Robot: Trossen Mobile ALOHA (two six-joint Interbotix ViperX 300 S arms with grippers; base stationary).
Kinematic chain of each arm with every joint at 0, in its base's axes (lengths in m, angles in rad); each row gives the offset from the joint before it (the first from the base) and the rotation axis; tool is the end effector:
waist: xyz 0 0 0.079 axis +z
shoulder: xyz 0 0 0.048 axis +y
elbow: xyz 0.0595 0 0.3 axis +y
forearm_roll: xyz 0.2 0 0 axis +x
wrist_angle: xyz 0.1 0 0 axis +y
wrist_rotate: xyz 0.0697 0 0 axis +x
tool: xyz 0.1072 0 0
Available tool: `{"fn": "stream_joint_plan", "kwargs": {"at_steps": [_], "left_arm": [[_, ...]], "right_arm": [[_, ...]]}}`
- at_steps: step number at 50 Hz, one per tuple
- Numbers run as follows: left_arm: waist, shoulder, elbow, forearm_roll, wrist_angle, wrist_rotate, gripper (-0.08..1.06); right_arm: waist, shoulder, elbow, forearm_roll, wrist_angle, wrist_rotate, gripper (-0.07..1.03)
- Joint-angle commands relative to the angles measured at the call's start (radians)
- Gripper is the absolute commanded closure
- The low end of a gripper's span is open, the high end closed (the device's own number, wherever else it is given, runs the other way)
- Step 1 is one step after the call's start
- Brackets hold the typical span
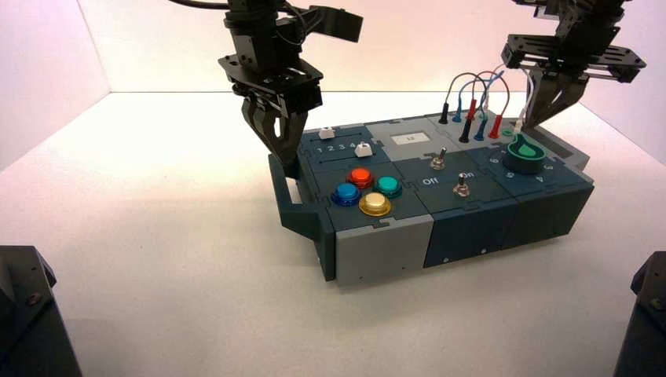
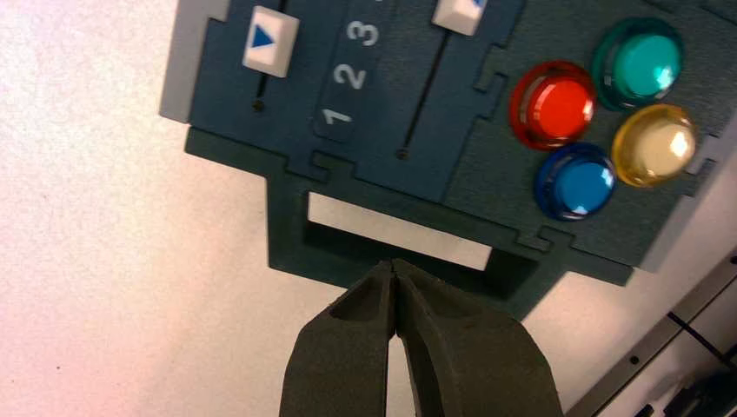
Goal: Move the box away.
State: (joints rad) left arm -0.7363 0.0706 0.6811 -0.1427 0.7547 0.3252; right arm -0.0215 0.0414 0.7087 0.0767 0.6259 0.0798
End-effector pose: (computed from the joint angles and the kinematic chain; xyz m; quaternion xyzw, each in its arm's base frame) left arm 0.2195 -0.2222 0.0416 0.2866 0.6110 -0.3657 0.6409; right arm 0.3259 0.0009 0.0464 0.0758 0.6331 -0.0360 0.7695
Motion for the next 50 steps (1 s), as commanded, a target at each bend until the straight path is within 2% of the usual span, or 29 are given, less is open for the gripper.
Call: {"fn": "stream_joint_plan", "kwargs": {"at_steps": [1, 23, 50], "left_arm": [[0.015, 0.003, -0.028, 0.002, -0.009, 0.012, 1.01], [0.037, 0.072, -0.066, 0.002, -0.012, 0.023, 1.01], [0.054, 0.104, -0.074, 0.005, -0.012, 0.025, 1.01]], "right_arm": [[-0.005, -0.008, -0.029, 0.003, -0.009, -0.002, 0.99], [0.003, 0.051, -0.052, 0.012, -0.012, -0.002, 0.99], [0.017, 0.132, -0.101, 0.018, -0.052, -0.002, 0.99]]}}
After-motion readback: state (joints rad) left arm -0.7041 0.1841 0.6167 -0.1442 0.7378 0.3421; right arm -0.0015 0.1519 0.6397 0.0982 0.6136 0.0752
